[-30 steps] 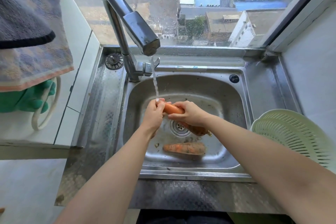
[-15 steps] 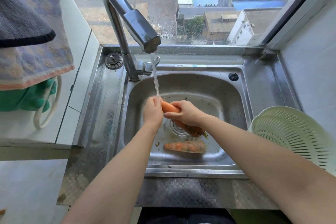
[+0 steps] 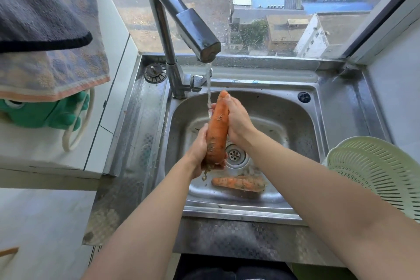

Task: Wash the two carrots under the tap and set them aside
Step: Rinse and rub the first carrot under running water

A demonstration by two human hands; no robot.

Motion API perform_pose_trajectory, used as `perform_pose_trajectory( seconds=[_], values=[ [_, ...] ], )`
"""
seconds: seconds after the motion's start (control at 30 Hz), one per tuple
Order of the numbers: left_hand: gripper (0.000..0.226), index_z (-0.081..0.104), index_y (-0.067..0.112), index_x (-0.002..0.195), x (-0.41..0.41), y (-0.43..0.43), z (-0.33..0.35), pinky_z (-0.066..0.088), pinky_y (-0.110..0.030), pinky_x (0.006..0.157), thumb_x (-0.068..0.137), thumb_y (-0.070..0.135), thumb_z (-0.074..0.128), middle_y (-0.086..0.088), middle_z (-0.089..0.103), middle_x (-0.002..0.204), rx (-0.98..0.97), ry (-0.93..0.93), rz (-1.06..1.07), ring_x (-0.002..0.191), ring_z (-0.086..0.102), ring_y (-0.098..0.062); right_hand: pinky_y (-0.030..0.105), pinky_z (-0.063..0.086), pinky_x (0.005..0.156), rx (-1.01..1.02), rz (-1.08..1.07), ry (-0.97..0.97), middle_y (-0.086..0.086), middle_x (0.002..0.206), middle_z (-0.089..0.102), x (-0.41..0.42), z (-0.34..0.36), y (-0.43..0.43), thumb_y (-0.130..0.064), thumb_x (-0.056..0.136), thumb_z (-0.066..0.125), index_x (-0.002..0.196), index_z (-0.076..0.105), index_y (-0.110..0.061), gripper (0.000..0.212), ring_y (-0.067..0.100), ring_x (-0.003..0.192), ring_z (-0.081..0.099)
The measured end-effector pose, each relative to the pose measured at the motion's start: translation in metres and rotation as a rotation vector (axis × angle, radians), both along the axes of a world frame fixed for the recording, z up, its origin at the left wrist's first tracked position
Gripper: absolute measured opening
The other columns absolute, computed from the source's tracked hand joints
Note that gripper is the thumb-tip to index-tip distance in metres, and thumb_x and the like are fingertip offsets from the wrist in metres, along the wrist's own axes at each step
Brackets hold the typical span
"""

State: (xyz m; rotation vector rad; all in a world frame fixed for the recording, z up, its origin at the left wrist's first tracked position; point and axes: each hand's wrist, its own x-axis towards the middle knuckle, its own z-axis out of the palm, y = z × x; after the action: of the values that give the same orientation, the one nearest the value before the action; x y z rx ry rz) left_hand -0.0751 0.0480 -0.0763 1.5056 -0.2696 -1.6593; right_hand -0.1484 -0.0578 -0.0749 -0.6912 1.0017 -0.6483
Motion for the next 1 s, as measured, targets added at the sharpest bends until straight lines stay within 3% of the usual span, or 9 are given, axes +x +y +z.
perform_pose_trajectory(
  seconds=[0.07,0.13,0.23,0.3,0.43,0.57,0.73,0.9,1.0],
  values=[
    [0.039,0.048,0.021,0.113,0.006,0.004,0.005,0.055,-0.039,0.057,0.1,0.055,0.036,-0.013,0.063,0.077,-0.015,0.022,-0.067,0.062,0.063,-0.027,0.03,0.054,0.057,0.052,-0.01,-0.032,0.01,0.076,0.059,0.008,0.006,-0.001,-0.044,0.1,0.047,0.102,0.052,-0.011,0.034,0.018,0.057,0.058],
    [0.043,0.048,0.014,0.112,0.006,0.009,0.009,0.055,-0.04,0.057,0.098,0.054,0.041,-0.013,0.062,0.074,0.021,0.031,-0.057,0.061,0.062,-0.027,0.032,0.053,0.058,0.045,0.053,-0.042,0.007,0.069,0.055,0.017,0.01,0.001,-0.048,0.099,0.048,0.095,0.053,-0.012,0.037,0.017,0.055,0.055],
    [0.041,0.056,0.008,0.093,0.014,0.013,0.01,0.053,-0.035,0.054,0.099,0.047,0.044,-0.009,0.059,0.064,0.083,0.08,0.032,0.055,0.061,-0.023,0.036,0.055,0.077,0.023,0.166,-0.124,0.007,0.083,0.064,0.021,0.01,0.006,-0.027,0.104,0.045,0.11,0.057,-0.009,0.023,0.019,0.076,0.064],
    [0.038,0.056,0.008,0.084,0.019,0.017,0.01,0.052,-0.034,0.052,0.099,0.041,0.043,-0.008,0.058,0.061,0.101,0.085,0.037,0.052,0.06,-0.022,0.035,0.055,0.078,0.087,0.179,-0.187,0.006,0.086,0.064,0.019,0.009,0.009,-0.019,0.104,0.045,0.114,0.057,-0.008,0.019,0.017,0.078,0.065],
    [0.032,0.052,0.007,0.092,0.017,0.019,0.007,0.053,-0.038,0.053,0.099,0.038,0.045,-0.011,0.056,0.065,0.102,0.066,0.02,0.054,0.061,-0.025,0.03,0.055,0.064,0.091,0.149,-0.129,0.003,0.073,0.06,0.026,0.009,0.014,-0.033,0.102,0.048,0.099,0.058,-0.011,0.025,0.013,0.062,0.06],
    [0.028,0.054,0.009,0.092,0.021,0.018,0.007,0.053,-0.037,0.054,0.099,0.034,0.044,-0.009,0.059,0.065,0.12,0.041,0.013,0.055,0.062,-0.024,0.035,0.056,0.076,0.067,0.188,-0.133,0.006,0.081,0.065,0.023,0.007,0.013,-0.032,0.102,0.048,0.113,0.057,-0.01,0.027,0.017,0.074,0.066],
    [0.034,0.054,0.008,0.093,0.021,0.018,0.009,0.055,-0.038,0.057,0.1,0.039,0.041,-0.011,0.06,0.069,0.136,-0.019,-0.055,0.058,0.064,-0.024,0.032,0.054,0.061,0.147,0.066,-0.126,0.002,0.063,0.056,0.027,0.005,0.013,-0.049,0.094,0.055,0.091,0.054,-0.012,0.037,0.015,0.054,0.056],
    [0.036,0.054,0.006,0.101,0.022,0.012,0.005,0.056,-0.041,0.058,0.101,0.034,0.031,-0.011,0.064,0.062,0.147,-0.063,0.069,0.058,0.064,-0.027,0.045,0.054,0.095,-0.009,0.414,0.105,0.014,0.106,0.066,0.018,-0.003,0.017,-0.028,0.093,0.065,0.126,0.048,-0.008,0.042,0.025,0.097,0.067],
    [0.056,0.059,0.004,0.104,0.022,0.01,0.002,0.053,-0.041,0.067,0.103,0.045,0.021,-0.018,0.067,0.072,0.213,-0.123,0.018,0.067,0.066,-0.032,0.043,0.053,0.096,-0.067,0.49,0.217,0.017,0.122,0.062,0.012,-0.012,0.026,-0.028,0.092,0.066,0.133,0.046,-0.009,0.049,0.025,0.104,0.064]
  ],
)
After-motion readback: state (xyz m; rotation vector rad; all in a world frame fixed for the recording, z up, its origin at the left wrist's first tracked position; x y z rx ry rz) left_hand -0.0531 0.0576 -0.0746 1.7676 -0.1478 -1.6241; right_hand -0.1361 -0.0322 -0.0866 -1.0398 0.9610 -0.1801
